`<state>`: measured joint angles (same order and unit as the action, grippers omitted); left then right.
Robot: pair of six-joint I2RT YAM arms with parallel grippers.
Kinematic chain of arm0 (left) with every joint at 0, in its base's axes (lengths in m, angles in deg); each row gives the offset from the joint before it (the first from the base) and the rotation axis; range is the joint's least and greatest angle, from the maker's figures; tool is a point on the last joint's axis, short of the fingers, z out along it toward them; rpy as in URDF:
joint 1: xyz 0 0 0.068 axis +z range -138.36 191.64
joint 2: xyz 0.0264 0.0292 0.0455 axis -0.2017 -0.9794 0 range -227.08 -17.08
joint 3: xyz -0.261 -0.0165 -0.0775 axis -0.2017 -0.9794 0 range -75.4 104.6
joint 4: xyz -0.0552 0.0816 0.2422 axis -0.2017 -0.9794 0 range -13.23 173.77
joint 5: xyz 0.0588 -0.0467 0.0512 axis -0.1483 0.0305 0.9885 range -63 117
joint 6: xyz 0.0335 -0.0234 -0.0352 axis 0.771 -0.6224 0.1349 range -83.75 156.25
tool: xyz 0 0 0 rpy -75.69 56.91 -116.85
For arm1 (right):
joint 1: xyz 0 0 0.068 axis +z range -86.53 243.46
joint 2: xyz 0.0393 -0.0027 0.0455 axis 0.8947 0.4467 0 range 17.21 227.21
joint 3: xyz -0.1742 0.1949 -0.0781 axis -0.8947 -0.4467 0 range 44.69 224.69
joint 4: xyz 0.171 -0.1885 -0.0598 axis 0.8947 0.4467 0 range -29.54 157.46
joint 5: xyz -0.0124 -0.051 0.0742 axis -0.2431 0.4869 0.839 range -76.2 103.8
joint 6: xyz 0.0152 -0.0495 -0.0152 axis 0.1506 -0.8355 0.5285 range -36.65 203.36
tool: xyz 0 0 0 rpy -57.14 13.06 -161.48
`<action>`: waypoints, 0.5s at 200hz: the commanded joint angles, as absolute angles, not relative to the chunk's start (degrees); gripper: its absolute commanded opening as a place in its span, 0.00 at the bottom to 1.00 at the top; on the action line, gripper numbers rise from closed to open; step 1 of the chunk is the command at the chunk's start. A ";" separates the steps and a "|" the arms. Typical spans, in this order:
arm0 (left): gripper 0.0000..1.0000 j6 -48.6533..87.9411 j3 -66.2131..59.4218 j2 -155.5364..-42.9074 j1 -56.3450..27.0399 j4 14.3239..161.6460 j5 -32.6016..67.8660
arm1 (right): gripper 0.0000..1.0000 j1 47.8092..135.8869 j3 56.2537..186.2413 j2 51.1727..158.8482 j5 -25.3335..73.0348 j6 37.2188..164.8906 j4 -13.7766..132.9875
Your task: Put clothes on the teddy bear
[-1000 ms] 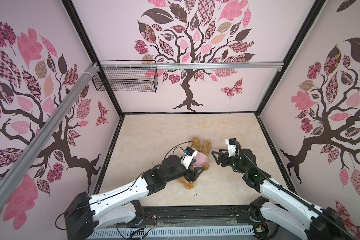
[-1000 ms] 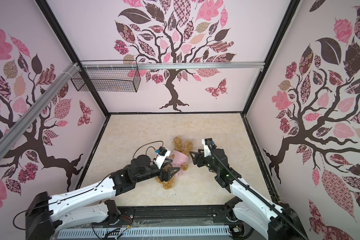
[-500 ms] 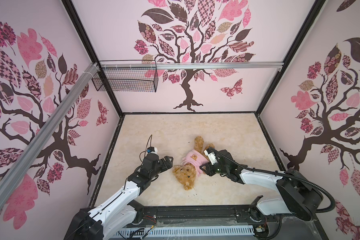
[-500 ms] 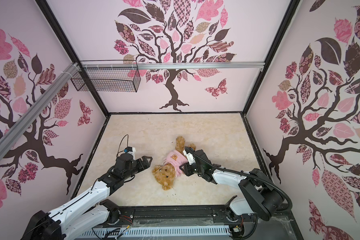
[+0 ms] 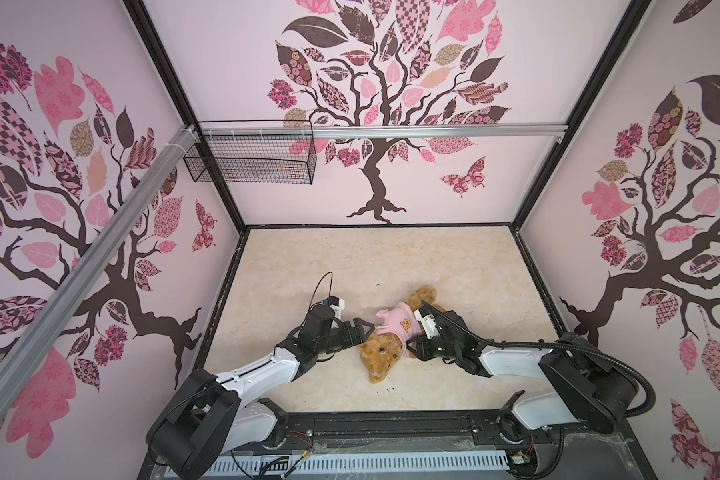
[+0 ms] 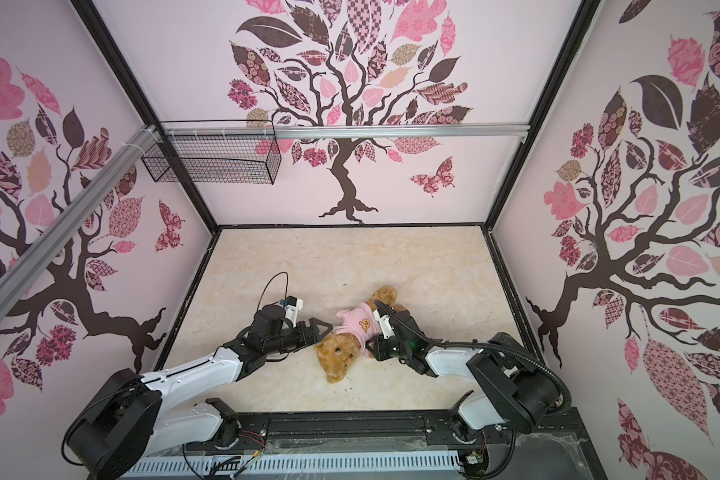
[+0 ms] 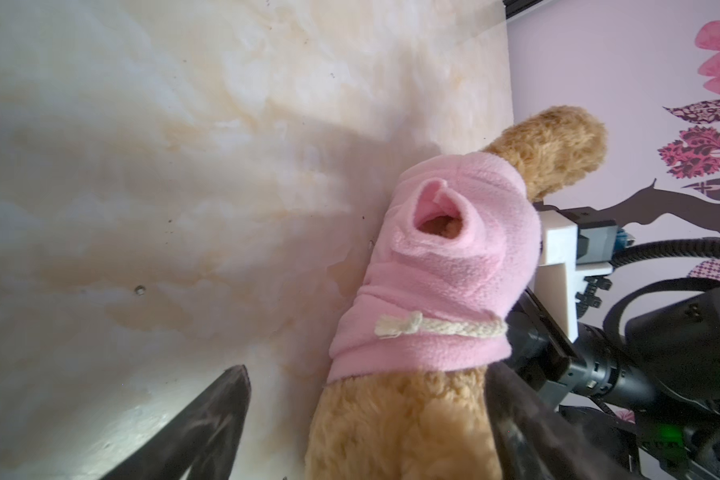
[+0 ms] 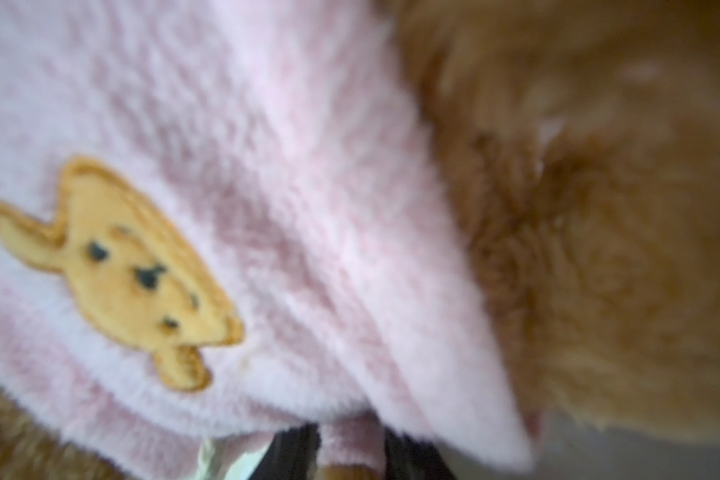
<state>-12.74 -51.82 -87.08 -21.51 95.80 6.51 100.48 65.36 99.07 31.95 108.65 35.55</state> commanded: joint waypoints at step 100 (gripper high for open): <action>0.93 -3.28 -33.47 -110.61 -26.22 102.47 1.54 | 0.26 100.60 65.87 99.86 33.41 109.11 34.93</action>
<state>-6.67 -36.20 -107.69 -25.97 102.42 2.60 100.48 65.36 100.08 33.11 109.11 33.58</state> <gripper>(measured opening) 0.946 0.263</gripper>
